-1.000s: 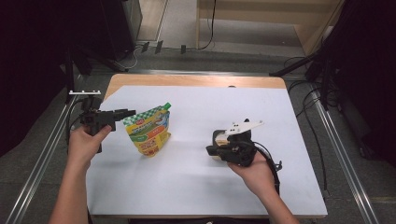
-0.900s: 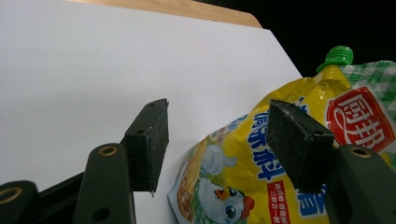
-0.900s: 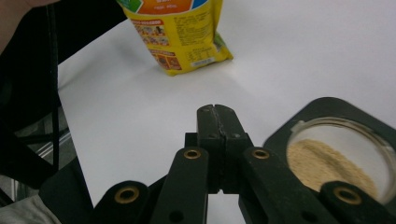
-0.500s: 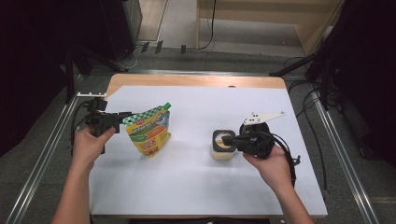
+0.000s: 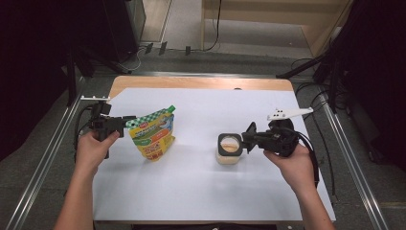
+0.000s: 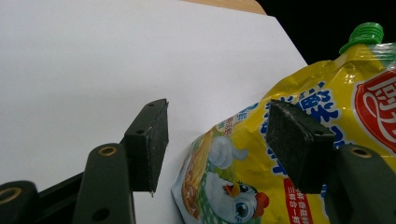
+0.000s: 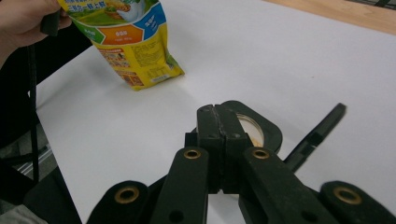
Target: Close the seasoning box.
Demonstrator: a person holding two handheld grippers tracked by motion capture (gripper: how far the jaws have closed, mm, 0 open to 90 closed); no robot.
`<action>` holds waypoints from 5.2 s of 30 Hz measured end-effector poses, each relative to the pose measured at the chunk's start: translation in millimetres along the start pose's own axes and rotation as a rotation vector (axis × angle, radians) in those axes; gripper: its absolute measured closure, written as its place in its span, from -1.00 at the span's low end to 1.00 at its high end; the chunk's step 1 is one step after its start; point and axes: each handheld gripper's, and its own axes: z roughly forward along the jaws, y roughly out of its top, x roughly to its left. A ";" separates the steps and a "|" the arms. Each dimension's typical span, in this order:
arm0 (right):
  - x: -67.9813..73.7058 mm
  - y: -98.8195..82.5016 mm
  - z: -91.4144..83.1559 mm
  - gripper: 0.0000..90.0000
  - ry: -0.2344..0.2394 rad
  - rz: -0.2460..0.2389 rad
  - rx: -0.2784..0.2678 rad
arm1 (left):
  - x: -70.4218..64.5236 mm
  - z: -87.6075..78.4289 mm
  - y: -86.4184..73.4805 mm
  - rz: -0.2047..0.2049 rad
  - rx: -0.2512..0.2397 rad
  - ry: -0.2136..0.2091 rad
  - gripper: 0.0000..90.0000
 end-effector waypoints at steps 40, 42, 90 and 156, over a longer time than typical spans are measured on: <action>-46.2 -24.4 4.4 1.00 -0.086 0.138 -0.009 | 2.4 -3.4 -0.1 -0.009 -0.006 -0.002 -0.12; -45.6 -24.5 5.3 1.00 -0.085 0.139 -0.008 | 2.4 -3.1 0.2 -0.010 -0.005 -0.004 -0.12; -11.6 -16.6 49.0 1.00 0.002 0.066 0.027 | 4.2 -1.4 -1.2 -0.020 0.011 0.001 -0.13; -88.5 -62.9 7.5 -0.27 -0.247 0.107 -0.142 | 9.3 -1.6 -2.3 -0.029 0.006 0.016 -0.13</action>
